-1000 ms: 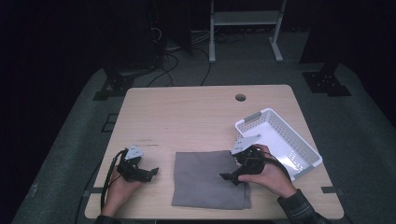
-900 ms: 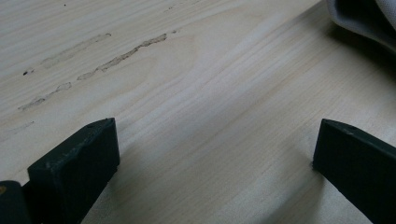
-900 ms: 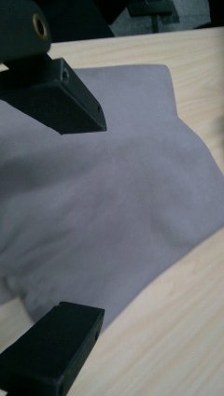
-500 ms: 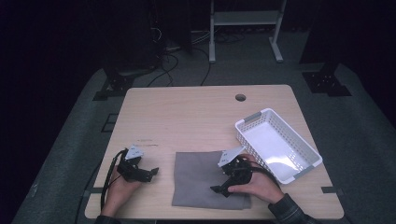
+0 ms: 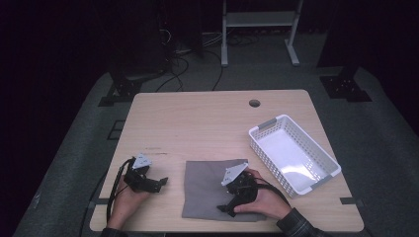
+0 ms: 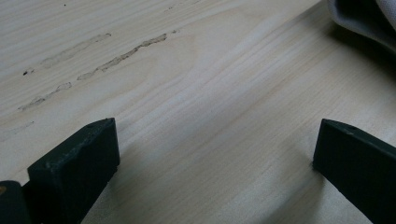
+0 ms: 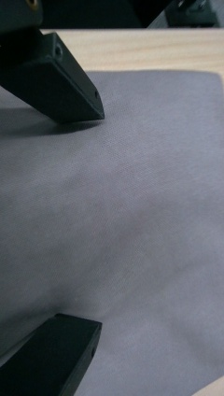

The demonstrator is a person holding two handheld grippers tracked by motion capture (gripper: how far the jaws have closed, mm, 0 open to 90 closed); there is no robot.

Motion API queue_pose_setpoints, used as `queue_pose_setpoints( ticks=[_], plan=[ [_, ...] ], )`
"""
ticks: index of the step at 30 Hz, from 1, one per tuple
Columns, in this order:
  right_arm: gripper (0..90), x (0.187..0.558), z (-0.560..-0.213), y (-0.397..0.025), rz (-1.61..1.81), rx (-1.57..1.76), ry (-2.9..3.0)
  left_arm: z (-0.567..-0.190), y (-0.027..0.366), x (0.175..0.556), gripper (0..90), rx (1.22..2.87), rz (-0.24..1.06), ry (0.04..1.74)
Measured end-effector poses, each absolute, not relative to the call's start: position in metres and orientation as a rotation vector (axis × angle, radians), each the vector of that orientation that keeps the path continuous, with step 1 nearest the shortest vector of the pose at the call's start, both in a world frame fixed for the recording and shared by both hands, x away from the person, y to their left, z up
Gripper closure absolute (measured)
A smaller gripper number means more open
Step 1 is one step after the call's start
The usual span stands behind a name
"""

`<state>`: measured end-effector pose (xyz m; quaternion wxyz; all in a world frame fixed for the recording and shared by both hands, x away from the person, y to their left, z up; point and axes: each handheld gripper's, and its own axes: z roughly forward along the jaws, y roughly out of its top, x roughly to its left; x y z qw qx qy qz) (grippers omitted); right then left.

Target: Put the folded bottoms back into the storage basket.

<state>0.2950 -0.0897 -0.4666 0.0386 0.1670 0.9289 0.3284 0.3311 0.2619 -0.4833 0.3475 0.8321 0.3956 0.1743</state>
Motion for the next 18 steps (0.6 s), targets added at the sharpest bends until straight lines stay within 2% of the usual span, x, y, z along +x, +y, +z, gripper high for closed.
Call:
queue_pose_setpoints(
  ticks=[14,18],
  plan=[
    [0.0,0.2892,-0.4726,-0.0853,0.932,0.466,2.836,-0.4834,0.2619,0.331,0.0,2.158,0.452,1.026],
    [6.0,0.2884,-0.471,-0.0864,0.931,0.474,2.831,-0.4834,0.2618,0.331,0.0,2.158,0.452,1.026]
  ],
)
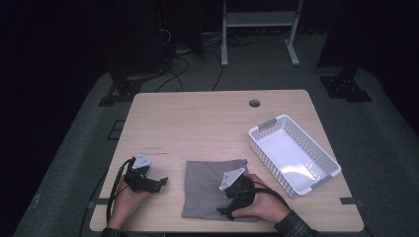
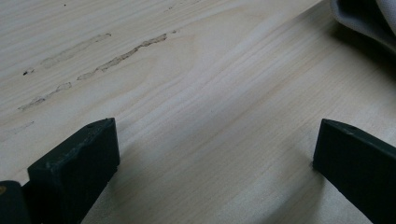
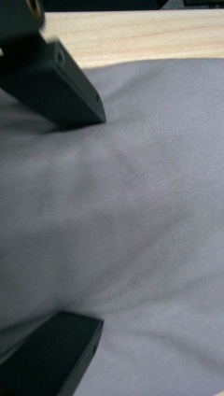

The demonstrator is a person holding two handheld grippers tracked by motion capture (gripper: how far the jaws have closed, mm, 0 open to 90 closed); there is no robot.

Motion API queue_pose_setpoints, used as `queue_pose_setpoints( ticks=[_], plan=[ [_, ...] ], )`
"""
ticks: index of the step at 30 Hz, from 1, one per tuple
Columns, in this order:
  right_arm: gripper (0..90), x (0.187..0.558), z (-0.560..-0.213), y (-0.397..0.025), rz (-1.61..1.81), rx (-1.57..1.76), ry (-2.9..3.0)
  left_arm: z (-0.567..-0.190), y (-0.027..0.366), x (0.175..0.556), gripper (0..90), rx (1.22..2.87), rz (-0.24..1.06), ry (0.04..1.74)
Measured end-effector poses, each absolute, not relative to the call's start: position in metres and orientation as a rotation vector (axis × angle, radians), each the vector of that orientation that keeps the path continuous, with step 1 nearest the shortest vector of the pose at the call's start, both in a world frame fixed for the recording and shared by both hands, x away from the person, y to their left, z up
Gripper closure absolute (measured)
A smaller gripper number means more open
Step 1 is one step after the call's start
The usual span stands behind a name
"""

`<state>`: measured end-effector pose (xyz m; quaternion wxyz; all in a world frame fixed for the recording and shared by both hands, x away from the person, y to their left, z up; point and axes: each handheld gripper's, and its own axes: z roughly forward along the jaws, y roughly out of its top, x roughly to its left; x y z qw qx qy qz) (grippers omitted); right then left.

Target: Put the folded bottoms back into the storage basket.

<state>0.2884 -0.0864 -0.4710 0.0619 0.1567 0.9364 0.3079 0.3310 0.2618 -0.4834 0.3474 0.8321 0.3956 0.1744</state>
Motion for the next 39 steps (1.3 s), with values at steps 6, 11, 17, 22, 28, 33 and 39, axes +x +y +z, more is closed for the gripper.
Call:
queue_pose_setpoints(
  ticks=[6,11,17,22,28,33,39],
  plan=[
    [35.5,0.291,-0.466,-0.094,0.979,0.492,2.797,-0.483,0.262,0.331,0.0,2.158,0.452,1.026],
    [53.7,0.292,-0.464,-0.094,0.984,0.528,2.782,-0.483,0.262,0.331,0.0,2.159,0.453,1.025],
    [63.6,0.296,-0.464,-0.098,1.043,0.642,2.782,-0.483,0.262,0.331,0.0,2.159,0.451,1.025],
    [65.5,0.299,-0.461,-0.098,1.075,0.68,2.801,-0.483,0.262,0.331,0.0,2.159,0.45,1.024],
    [68.5,0.301,-0.455,-0.101,1.138,0.69,2.831,-0.483,0.262,0.332,0.0,2.161,0.449,1.021],
    [68.8,0.301,-0.447,-0.103,1.173,0.685,2.83,-0.483,0.262,0.332,0.0,2.161,0.449,1.021],
    [68.9,0.301,-0.436,-0.109,1.22,0.69,2.807,-0.483,0.262,0.332,0.0,2.161,0.449,1.021]
  ],
)
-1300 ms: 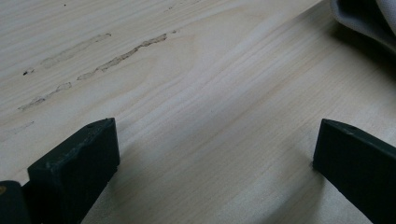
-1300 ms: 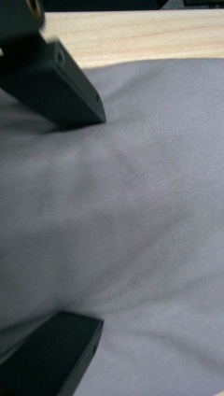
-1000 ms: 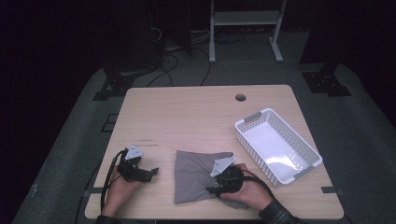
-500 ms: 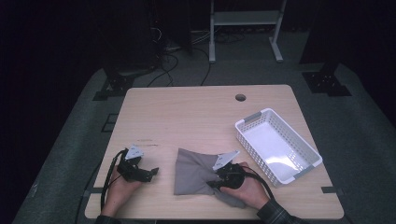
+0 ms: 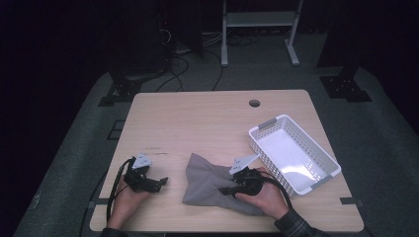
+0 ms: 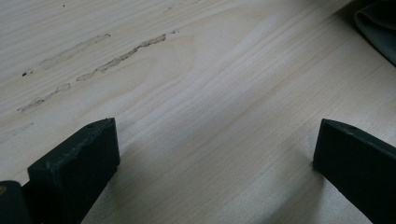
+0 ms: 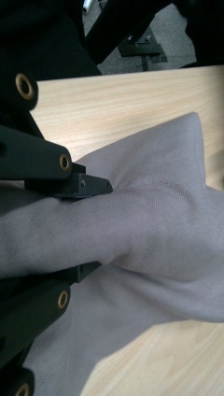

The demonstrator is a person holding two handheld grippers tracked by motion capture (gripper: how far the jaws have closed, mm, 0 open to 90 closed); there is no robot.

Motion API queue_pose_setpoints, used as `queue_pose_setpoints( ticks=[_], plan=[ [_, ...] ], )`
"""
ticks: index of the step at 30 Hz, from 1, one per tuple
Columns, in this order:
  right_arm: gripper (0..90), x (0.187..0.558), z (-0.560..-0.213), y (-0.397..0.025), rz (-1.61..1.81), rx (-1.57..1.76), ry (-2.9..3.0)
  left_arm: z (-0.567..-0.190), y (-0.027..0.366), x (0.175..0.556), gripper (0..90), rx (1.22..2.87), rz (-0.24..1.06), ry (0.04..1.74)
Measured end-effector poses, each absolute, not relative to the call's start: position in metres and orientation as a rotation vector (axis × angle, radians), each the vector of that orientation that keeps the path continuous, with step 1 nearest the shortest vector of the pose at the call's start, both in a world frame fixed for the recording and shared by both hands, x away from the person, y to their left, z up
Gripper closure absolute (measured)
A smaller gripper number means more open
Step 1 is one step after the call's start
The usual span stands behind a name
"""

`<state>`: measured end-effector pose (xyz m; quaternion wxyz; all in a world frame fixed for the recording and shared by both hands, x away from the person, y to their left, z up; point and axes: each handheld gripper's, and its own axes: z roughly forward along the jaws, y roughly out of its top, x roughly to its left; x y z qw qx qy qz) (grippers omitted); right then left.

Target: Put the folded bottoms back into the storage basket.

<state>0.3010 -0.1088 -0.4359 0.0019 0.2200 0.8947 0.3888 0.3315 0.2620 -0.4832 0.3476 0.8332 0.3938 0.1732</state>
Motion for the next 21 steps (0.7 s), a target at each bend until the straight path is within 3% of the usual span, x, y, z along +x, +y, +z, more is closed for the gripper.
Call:
queue_pose_setpoints(
  ticks=[21],
  plan=[
    [68.8,0.309,-0.384,-0.129,1.363,0.724,2.665,-0.483,0.262,0.332,0.0,2.164,0.449,1.019]
  ],
)
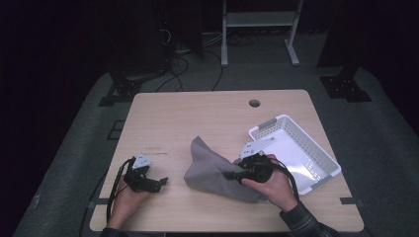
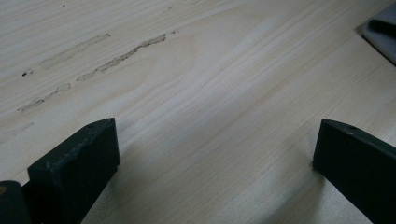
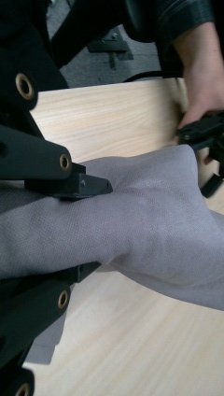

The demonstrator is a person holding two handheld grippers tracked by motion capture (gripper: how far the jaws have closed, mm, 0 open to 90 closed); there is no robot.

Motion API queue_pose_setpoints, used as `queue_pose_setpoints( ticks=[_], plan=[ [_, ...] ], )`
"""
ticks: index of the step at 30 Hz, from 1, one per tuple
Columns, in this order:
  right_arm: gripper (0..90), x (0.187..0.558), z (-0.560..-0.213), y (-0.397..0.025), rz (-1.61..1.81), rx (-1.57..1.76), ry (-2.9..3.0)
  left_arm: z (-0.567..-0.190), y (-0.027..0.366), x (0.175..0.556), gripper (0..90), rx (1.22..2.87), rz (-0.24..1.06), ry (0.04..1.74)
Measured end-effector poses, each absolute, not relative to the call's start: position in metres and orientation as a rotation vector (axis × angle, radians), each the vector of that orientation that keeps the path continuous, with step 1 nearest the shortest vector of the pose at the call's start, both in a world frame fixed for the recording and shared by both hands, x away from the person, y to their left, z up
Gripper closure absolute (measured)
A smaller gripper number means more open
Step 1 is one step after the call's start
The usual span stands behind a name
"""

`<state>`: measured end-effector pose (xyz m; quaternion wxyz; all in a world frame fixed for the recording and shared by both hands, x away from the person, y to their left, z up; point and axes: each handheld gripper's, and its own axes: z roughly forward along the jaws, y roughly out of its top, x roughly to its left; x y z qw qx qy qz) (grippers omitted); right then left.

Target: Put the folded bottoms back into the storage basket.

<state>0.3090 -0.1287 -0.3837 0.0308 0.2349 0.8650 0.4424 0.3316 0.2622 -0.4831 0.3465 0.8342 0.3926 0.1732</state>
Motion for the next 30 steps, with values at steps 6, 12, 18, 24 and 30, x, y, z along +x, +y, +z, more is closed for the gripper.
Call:
queue_pose_setpoints(
  ticks=[6,12,18,24,30],
  plan=[
    [68.9,0.314,-0.369,-0.139,1.42,0.745,2.617,-0.483,0.262,0.331,0.0,2.162,0.449,1.021],
    [68.9,0.319,-0.352,-0.148,1.448,0.757,2.567,-0.483,0.262,0.332,0.0,2.163,0.451,1.019],
    [68.8,0.321,-0.334,-0.157,1.465,0.765,2.518,-0.483,0.262,0.332,0.0,2.162,0.45,1.019],
    [68.9,0.324,-0.318,-0.168,1.49,0.782,2.475,-0.483,0.262,0.332,0.0,2.164,0.449,1.018],
    [68.8,0.325,-0.305,-0.178,1.494,0.791,2.44,-0.483,0.262,0.332,0.0,2.167,0.447,1.019]
  ],
)
